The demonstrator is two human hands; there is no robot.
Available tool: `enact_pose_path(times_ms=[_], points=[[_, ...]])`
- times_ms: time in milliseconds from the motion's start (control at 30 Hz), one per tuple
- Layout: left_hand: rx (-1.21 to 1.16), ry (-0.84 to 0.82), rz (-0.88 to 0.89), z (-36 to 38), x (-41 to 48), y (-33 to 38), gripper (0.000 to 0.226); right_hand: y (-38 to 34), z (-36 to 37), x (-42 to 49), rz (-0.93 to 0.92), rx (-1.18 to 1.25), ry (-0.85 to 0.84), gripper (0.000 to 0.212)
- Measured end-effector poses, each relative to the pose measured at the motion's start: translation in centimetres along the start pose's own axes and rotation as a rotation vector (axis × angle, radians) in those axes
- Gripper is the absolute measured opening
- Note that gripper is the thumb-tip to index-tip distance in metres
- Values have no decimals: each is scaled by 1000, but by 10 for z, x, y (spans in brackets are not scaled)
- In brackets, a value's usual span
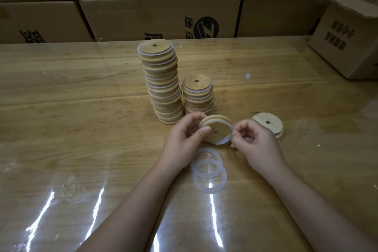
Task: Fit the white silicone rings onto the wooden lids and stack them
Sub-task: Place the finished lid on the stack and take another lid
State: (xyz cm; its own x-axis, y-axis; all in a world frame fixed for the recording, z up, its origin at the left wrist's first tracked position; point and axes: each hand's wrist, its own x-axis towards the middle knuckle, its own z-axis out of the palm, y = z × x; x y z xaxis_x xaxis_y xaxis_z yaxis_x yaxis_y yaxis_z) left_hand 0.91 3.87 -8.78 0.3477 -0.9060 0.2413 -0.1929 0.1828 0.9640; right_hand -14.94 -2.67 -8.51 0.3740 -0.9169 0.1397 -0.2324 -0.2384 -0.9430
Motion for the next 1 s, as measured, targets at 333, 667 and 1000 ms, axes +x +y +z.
enact_pose_path(times_ms=[333,667,1000], points=[[-148,-20,-97,-4,2,-2,19,3,1,0,-97,-121,-66,12],[-200,-16,-119,-4,2,-2,17,6,3,1,-167,-166,-93,15],[-183,-16,-104,-2,2,0,14,5,2,-1,-150,-88,-101,10]])
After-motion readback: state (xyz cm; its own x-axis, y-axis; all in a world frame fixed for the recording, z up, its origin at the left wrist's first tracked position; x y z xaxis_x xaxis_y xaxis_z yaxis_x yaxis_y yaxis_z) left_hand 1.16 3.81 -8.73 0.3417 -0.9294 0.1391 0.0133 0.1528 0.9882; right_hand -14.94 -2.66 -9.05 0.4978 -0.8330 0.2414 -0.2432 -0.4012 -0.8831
